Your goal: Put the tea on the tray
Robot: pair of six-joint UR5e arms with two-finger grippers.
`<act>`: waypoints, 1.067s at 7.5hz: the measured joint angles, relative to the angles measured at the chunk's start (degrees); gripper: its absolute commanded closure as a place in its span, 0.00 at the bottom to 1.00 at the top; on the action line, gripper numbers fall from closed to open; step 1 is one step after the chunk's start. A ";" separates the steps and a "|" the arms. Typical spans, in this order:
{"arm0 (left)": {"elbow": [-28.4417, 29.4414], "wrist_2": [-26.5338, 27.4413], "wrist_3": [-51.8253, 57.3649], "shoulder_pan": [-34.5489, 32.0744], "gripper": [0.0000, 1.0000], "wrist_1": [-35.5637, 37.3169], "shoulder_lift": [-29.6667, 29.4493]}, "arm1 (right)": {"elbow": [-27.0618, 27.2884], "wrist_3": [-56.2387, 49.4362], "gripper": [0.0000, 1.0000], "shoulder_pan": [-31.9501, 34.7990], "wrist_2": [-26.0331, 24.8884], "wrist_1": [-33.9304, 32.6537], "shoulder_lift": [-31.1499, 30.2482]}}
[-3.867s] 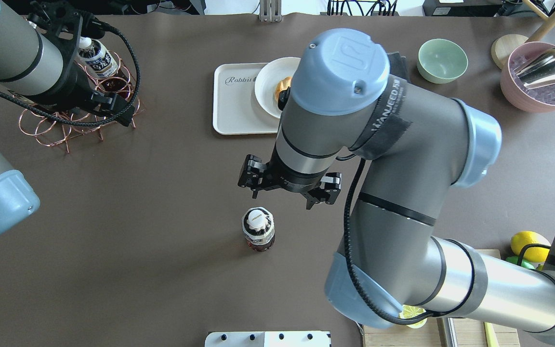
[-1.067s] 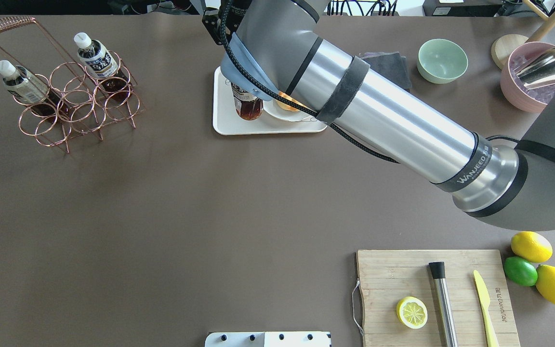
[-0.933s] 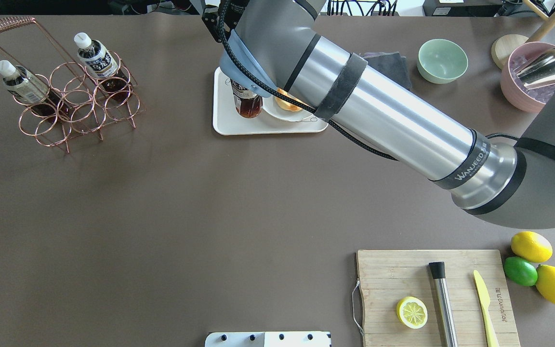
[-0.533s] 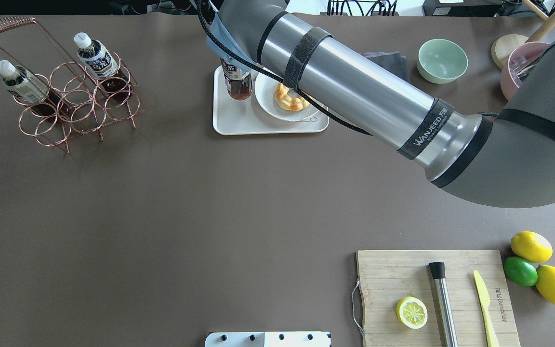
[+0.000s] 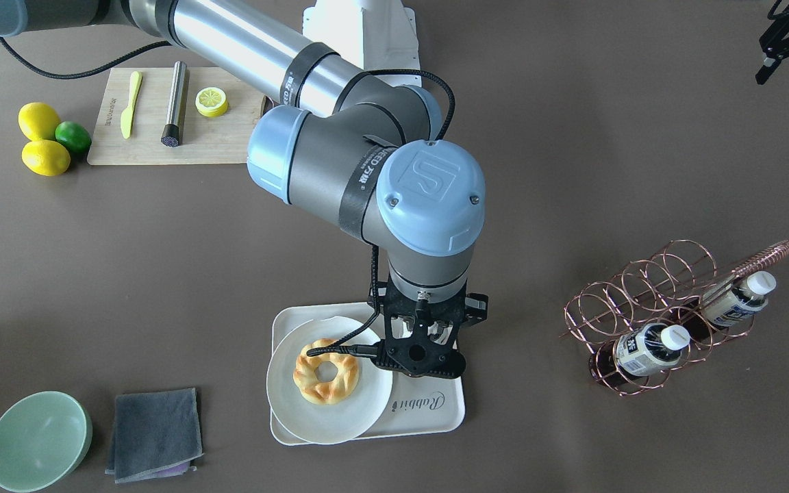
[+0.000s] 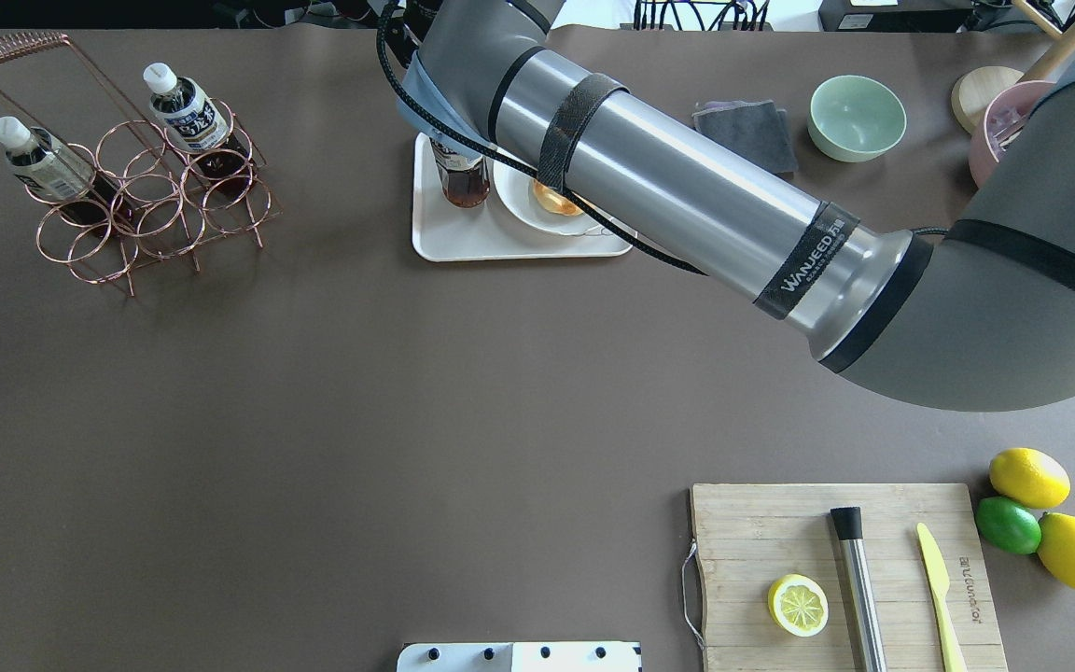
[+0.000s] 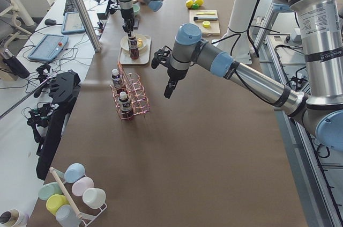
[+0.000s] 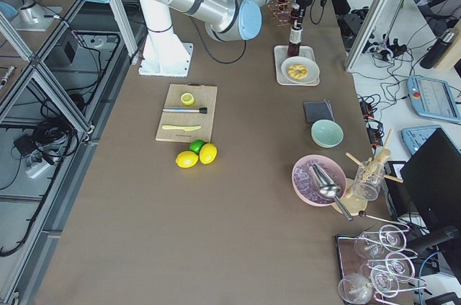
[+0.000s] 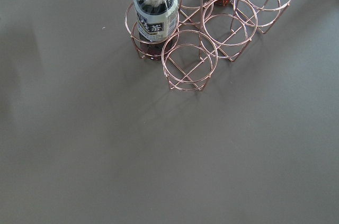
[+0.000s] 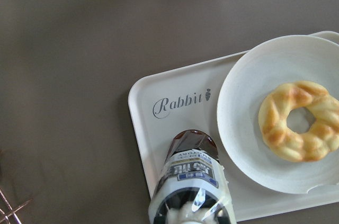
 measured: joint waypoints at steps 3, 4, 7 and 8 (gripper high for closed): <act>-0.03 -0.03 -0.05 -0.17 0.03 0.00 0.00 | -0.79 0.22 0.02 -0.23 -0.12 1.07 -0.01; 0.03 -0.03 -0.07 -0.22 0.03 0.00 -0.03 | -0.71 0.23 0.02 -0.19 -0.05 1.03 0.01; 1.09 -0.03 -0.08 -0.82 0.03 0.11 0.03 | 13.97 -4.37 0.01 3.81 4.17 -4.03 -9.51; 1.45 -0.03 -0.01 -1.42 0.03 0.15 0.06 | 22.88 -10.87 0.01 6.47 5.88 -9.34 -15.36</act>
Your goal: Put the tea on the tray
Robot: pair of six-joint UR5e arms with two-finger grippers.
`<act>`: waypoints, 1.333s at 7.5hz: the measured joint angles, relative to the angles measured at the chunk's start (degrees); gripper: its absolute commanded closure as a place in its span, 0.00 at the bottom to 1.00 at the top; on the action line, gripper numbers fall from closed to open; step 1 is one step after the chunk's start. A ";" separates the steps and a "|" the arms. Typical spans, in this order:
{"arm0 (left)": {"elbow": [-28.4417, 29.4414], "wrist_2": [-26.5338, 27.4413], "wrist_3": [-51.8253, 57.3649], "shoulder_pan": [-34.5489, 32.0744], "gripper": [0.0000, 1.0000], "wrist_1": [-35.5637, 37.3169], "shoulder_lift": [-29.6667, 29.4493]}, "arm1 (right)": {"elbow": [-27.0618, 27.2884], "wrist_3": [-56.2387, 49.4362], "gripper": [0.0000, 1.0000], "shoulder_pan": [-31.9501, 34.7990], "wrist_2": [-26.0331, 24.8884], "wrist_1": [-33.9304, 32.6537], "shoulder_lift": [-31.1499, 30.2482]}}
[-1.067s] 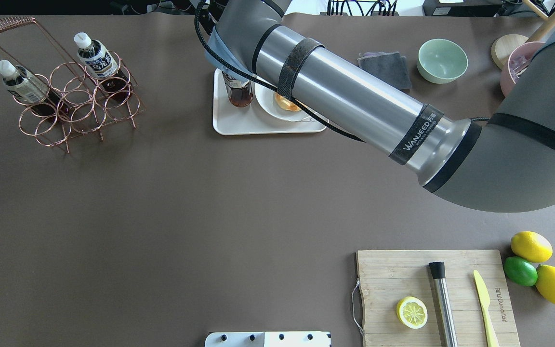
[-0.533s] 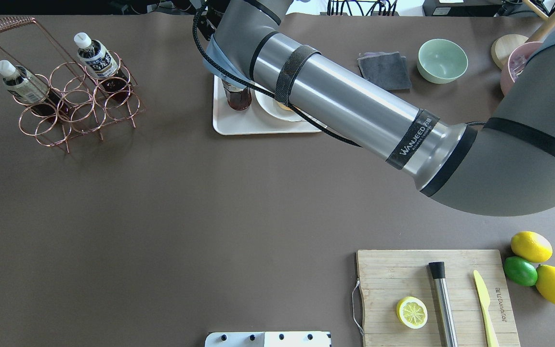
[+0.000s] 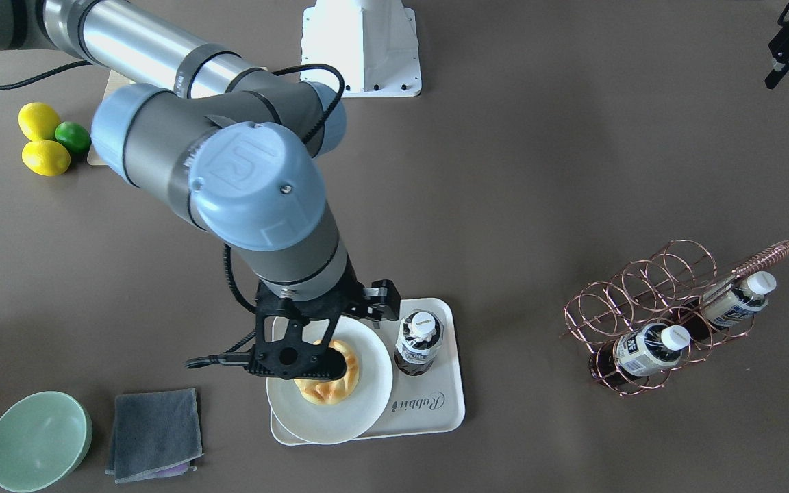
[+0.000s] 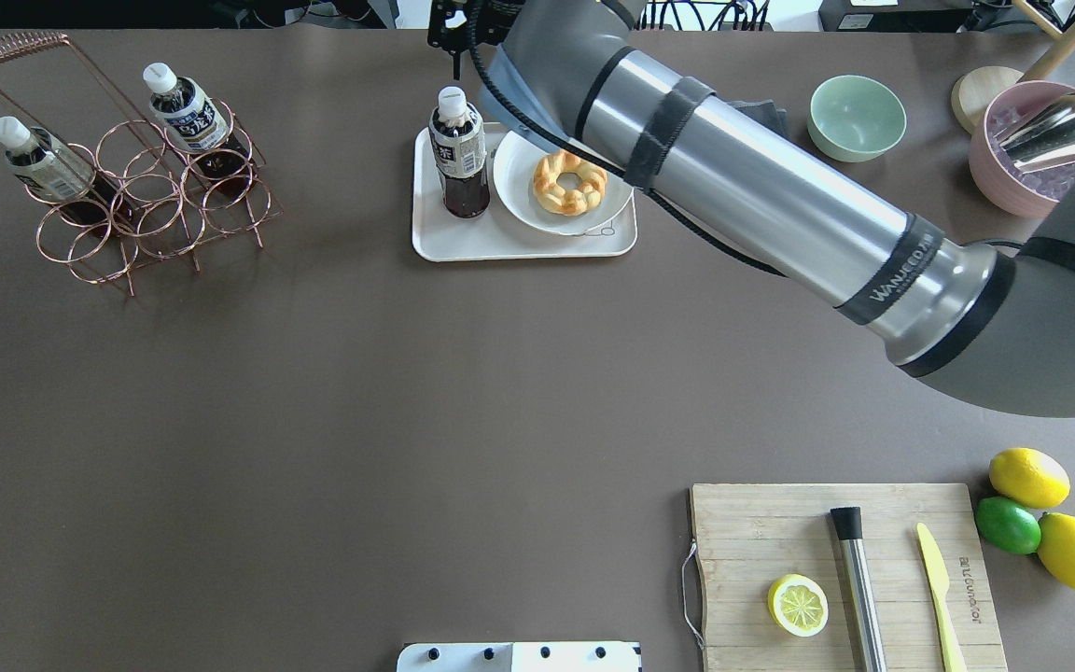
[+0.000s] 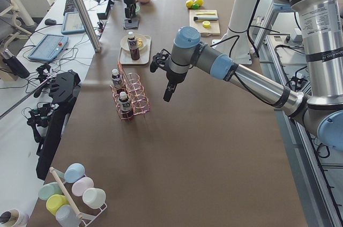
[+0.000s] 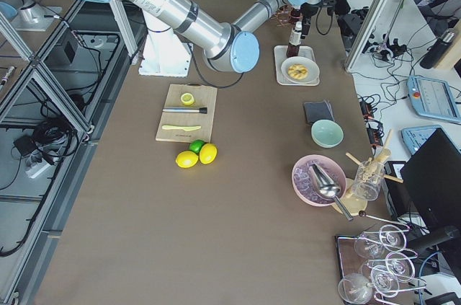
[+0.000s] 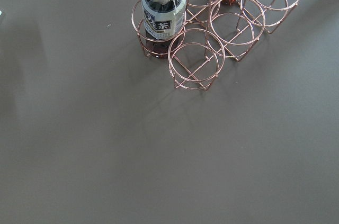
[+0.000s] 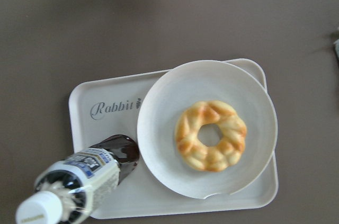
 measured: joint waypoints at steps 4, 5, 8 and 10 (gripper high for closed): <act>1.78 0.00 0.10 -0.61 0.03 0.13 -0.46 | 29.83 -29.42 0.01 14.14 7.14 -9.84 -30.05; 2.70 0.00 0.07 -0.56 0.03 0.13 -0.69 | 34.33 -38.93 0.01 19.61 8.73 -10.10 -38.38; 3.40 0.04 -0.63 -0.51 0.03 0.24 -0.76 | 36.64 -70.80 0.01 35.43 9.34 -10.94 -55.88; 3.28 0.14 -0.69 -0.68 0.03 0.21 -0.25 | 32.04 -86.55 0.01 43.96 8.17 -11.56 -60.48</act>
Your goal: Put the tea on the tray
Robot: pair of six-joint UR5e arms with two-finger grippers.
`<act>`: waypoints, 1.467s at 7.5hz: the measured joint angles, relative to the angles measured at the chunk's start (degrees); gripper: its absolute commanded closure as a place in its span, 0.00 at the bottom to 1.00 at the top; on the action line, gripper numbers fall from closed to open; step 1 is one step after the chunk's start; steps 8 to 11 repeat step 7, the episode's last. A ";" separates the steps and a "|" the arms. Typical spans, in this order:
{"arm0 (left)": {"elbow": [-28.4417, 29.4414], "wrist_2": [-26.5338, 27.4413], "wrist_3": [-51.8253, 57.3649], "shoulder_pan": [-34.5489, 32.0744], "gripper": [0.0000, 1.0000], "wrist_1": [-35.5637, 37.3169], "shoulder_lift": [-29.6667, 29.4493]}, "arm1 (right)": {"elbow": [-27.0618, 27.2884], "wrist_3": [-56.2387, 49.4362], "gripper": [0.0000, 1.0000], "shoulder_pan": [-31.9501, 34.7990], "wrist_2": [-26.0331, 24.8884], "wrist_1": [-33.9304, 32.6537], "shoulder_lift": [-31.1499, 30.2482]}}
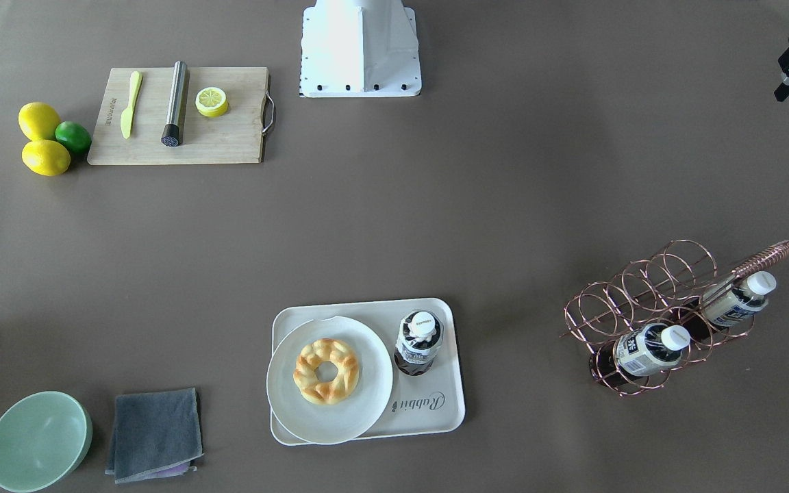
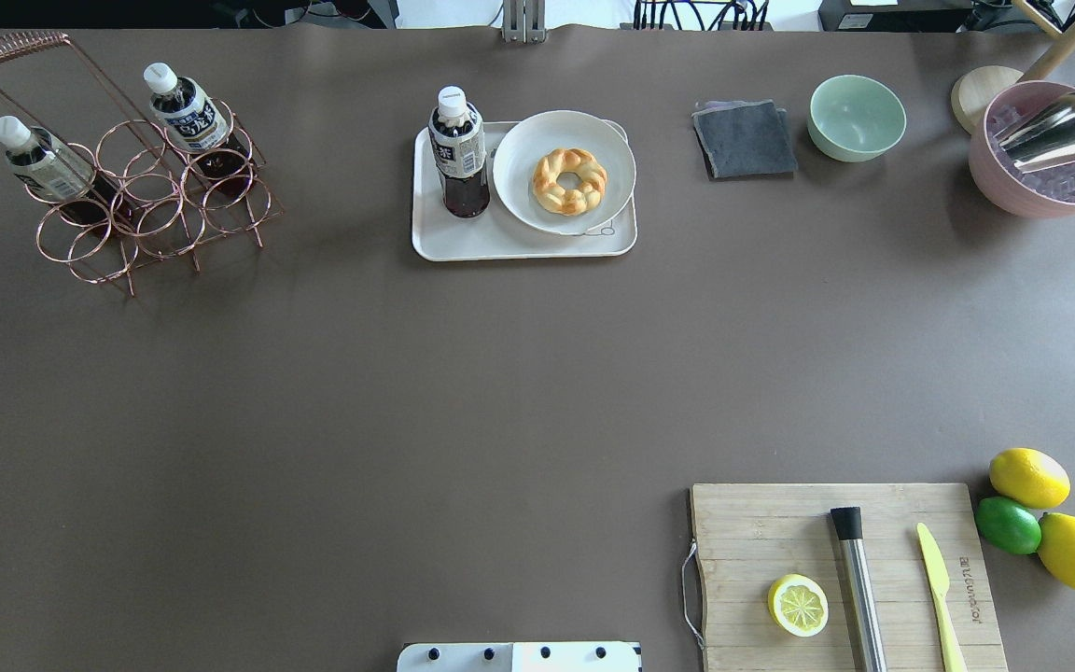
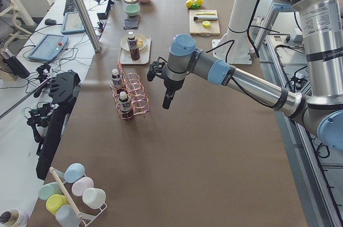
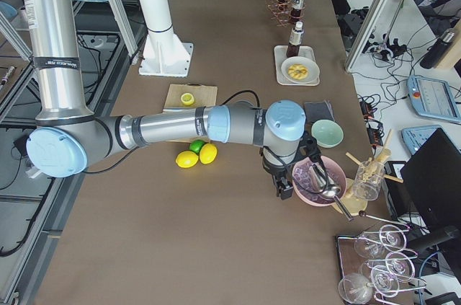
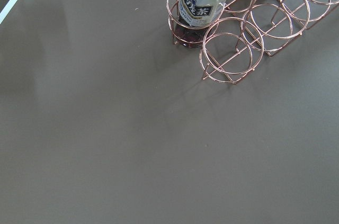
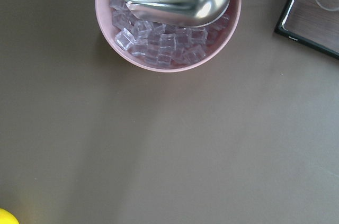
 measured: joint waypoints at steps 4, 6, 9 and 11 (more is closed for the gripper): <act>0.75 0.34 0.36 -1.24 0.03 -0.06 0.15 | -3.82 -8.01 0.01 5.45 -0.77 -0.01 -1.66; 2.01 1.43 0.58 -3.71 0.03 -0.25 0.15 | -3.63 -8.01 0.01 5.46 -0.42 0.04 -1.81; 2.34 1.66 0.64 -4.65 0.03 -0.32 0.13 | -3.58 -8.01 0.01 5.47 -0.34 0.09 -1.88; 2.34 1.66 0.64 -4.65 0.03 -0.32 0.13 | -3.58 -8.01 0.01 5.47 -0.34 0.09 -1.88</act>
